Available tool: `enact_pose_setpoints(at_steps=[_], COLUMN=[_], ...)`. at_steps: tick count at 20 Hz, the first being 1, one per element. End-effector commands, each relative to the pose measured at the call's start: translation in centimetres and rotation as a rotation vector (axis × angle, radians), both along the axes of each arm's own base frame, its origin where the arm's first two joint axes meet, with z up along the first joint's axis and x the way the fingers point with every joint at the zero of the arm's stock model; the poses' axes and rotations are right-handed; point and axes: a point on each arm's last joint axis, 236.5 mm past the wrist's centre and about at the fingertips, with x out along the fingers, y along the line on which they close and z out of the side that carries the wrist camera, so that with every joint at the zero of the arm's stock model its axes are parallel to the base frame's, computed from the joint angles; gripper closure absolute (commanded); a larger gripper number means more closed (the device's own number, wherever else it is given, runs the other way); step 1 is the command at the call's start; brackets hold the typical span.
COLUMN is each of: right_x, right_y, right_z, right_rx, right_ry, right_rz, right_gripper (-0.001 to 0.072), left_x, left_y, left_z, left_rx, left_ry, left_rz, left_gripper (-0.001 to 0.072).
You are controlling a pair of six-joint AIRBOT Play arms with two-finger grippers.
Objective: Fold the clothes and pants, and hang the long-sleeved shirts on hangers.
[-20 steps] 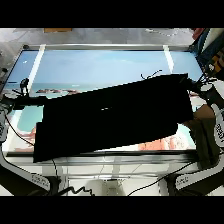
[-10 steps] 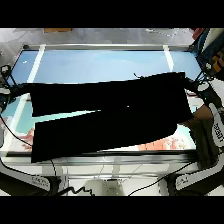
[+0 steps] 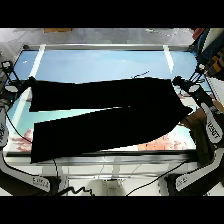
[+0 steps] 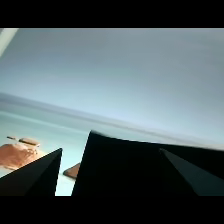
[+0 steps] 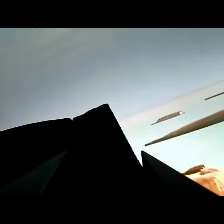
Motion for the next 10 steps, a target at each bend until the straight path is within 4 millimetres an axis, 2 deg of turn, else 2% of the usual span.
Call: enact_pose_setpoints(at_steps=[1,4,7,8,9,10], right_x=[0.1,0.1,-0.9,-1.6,-2.5,-3.6], right_y=[0.2,0.4,1.4,1.9,2.2,2.4], right_z=[0.0,1.8,4.0,5.0,6.0,7.2], right_rx=[-0.002,-0.001,-0.029,-0.037,-0.035,-0.036], right_ry=[-0.004,-0.021,0.000,0.019,0.041,0.062], right_rz=[0.001,0.012,0.074,0.104,0.132,0.155], right_gripper=[0.0176,0.0177,0.0182,0.0204,0.0331,0.0564], left_x=[0.3,0.1,-1.1,-1.9,-2.7,-3.8], left_y=[-0.2,-0.5,-3.5,-5.1,-6.6,-8.2], left_z=[0.6,2.6,3.9,4.2,4.5,4.9], left_rx=[0.015,0.019,-0.042,-0.091,-0.134,-0.160], left_ry=[-0.017,-0.041,0.012,0.043,0.075,0.109], left_rz=[0.005,-0.006,-0.115,-0.161,-0.206,-0.261], left_gripper=[-0.0009,-0.0008,0.0009,0.0070,0.0229,0.0422])
